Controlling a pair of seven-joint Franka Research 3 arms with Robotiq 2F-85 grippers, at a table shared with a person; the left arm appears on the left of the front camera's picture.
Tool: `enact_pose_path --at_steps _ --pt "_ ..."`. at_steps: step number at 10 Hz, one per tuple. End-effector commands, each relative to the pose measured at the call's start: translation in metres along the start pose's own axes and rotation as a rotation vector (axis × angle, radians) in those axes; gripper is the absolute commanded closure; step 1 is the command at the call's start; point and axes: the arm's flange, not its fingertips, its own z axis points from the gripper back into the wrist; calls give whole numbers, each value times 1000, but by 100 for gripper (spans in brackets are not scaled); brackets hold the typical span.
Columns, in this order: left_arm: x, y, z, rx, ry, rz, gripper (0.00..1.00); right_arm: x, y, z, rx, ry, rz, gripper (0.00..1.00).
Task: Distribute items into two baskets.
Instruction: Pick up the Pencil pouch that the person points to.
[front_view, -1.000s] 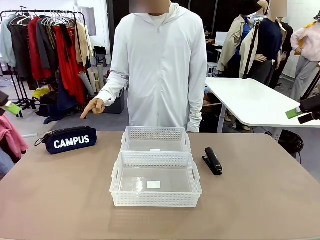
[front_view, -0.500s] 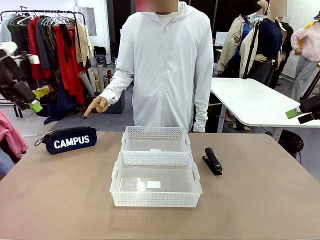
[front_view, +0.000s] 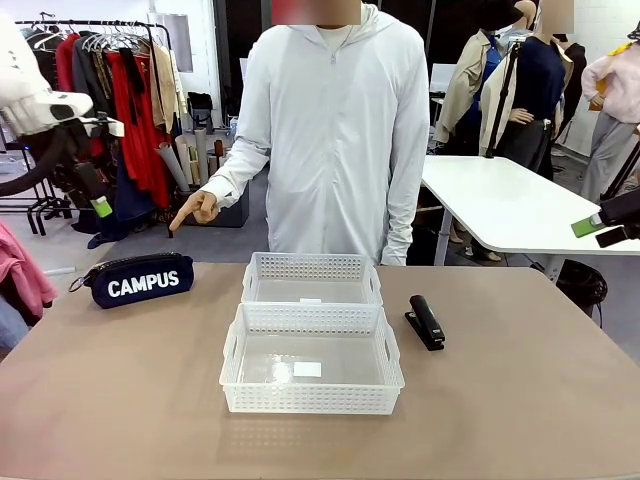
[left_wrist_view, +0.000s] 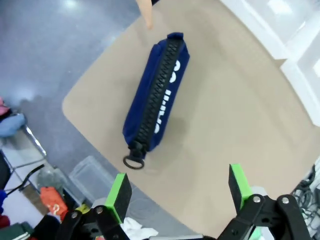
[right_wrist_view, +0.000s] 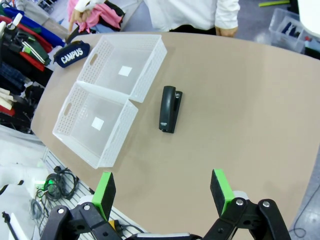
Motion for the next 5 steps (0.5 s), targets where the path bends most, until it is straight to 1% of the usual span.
enact_pose_path --at_steps 1,3,5 --pt "26 32 -8 -30 55 -34 0 0 1 0 7 -4 1 0" --pt "47 47 -21 -47 88 -40 0 0 1 0 7 -4 1 0" --pt "60 49 -36 -44 138 -53 0 0 1 0 7 -4 1 0"
